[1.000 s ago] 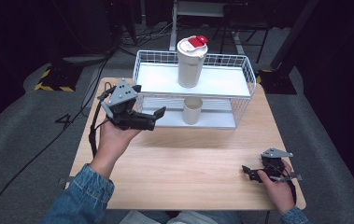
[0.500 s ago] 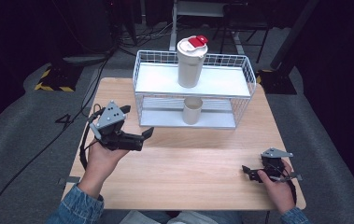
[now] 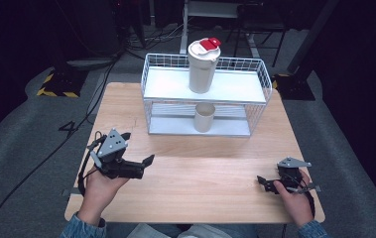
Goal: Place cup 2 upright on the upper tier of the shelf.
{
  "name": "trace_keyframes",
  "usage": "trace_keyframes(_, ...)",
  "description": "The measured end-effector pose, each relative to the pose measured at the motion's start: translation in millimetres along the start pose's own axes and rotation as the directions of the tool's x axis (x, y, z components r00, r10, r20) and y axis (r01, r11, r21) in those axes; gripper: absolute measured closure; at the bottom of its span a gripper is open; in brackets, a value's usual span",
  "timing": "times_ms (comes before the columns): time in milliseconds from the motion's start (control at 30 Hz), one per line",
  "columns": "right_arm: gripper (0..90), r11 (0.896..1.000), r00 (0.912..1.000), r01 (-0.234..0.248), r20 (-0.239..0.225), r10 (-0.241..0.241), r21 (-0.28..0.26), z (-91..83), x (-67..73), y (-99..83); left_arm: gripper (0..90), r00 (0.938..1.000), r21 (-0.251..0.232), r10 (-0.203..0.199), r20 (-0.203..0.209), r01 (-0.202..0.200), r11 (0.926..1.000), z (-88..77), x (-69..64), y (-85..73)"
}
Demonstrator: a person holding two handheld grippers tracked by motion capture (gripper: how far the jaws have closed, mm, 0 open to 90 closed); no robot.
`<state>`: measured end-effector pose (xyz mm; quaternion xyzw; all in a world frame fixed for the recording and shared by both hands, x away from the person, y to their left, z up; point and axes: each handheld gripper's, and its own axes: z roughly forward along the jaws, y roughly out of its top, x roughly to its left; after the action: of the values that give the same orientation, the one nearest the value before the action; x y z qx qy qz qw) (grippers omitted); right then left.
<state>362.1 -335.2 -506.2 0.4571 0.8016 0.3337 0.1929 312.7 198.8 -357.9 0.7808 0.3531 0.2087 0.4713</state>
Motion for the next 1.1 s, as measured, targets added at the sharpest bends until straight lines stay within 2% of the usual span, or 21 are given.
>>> trace_keyframes(233,0.0,1.000,1.0000,0.000,0.000,0.000,0.000,0.0,0.0,0.0,1.9,0.9993,-0.007,-0.036,-0.006,0.036,0.9993,-7.0,6.9,-26.8)
trace_keyframes(300,0.0,1.000,1.0000,0.000,0.000,0.000,0.000,0.0,0.0,0.0,1.9,0.9986,0.009,-0.052,-0.009,0.052,0.9986,-6.4,9.9,-35.3)
trace_keyframes(433,0.0,1.000,1.0000,0.000,0.000,0.000,0.000,0.0,0.0,0.0,2.3,0.9980,0.017,-0.058,-0.026,0.058,0.9981,-2.2,13.6,-54.5)
trace_keyframes(500,0.0,1.000,1.0000,0.000,0.000,0.000,0.000,0.0,0.0,0.0,2.8,0.9966,0.026,-0.061,-0.055,0.062,0.9977,1.3,15.0,-63.8)
trace_keyframes(567,0.0,1.000,1.0000,0.000,0.000,0.000,0.000,0.0,0.0,0.0,2.2,0.9957,0.040,-0.070,-0.061,0.072,0.9966,4.1,16.9,-73.3)
trace_keyframes(633,0.0,1.000,1.0000,0.000,0.000,0.000,0.000,0.0,0.0,0.0,1.1,0.9944,0.065,-0.088,-0.060,0.092,0.9936,7.7,18.7,-83.1)
trace_keyframes(900,0.0,1.000,1.0000,0.001,-0.001,-0.001,-0.001,0.1,-0.1,0.0,0.4,0.9912,0.132,-0.105,-0.080,0.115,0.9845,15.7,21.3,-106.2)
trace_keyframes(1033,0.0,1.000,1.0000,0.000,0.000,0.000,0.000,0.0,0.0,0.0,0.5,0.9902,0.182,-0.114,-0.081,0.127,0.9751,21.0,22.4,-114.0)
trace_keyframes(1100,0.0,1.000,1.0000,0.000,0.000,0.000,0.000,0.0,0.0,0.0,0.3,0.9908,0.217,-0.113,-0.074,0.127,0.9680,23.7,22.8,-116.6)
